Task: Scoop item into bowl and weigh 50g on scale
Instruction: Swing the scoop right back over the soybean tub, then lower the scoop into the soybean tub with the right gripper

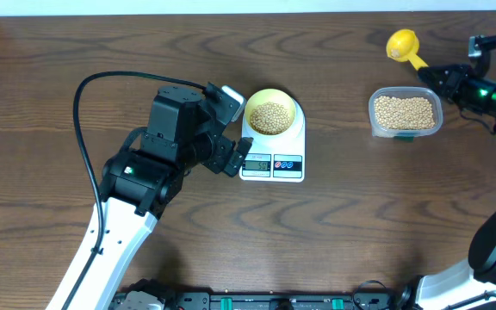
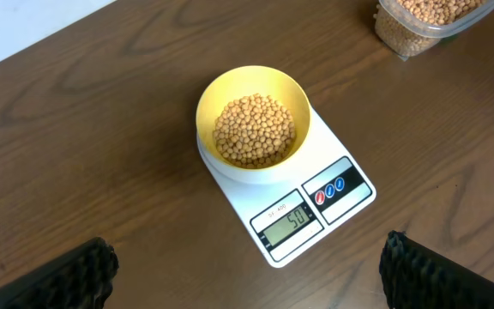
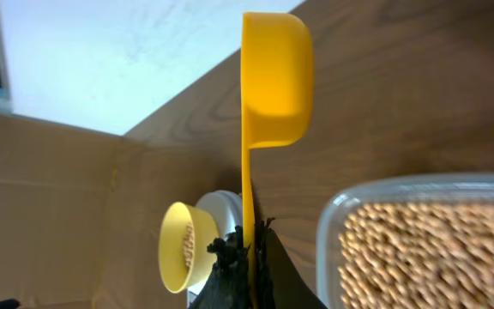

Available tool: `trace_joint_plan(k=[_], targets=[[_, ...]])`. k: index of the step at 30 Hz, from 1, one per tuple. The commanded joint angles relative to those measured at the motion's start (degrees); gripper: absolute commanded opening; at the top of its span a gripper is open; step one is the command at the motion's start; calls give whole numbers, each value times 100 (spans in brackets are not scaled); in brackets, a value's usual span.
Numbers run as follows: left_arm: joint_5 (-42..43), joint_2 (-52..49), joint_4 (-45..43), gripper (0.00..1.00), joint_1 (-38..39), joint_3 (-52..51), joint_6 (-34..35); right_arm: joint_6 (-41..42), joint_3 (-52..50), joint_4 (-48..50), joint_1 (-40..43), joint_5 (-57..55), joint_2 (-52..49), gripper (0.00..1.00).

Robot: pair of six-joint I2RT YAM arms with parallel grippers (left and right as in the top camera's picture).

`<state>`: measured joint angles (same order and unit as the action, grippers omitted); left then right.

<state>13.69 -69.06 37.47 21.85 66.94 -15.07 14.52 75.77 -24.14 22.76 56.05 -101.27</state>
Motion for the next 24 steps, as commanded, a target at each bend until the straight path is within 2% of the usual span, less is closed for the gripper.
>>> trace_joint_plan(k=[1, 6, 17, 24], targets=[[85, -7, 2, 100, -31, -39, -35, -398, -13, -352, 162, -313, 426, 1], [85, -7, 2, 100, -28, -39, -35, -907, -13, -1054, 275, -605, 772, 1], [83, -7, 2, 100, -31, -39, -33, -2212, -13, -2514, 280, -2149, 1480, 2], [85, -7, 2, 100, -31, -39, -35, -3265, -15, -2903, 214, -3117, 1550, 2]])
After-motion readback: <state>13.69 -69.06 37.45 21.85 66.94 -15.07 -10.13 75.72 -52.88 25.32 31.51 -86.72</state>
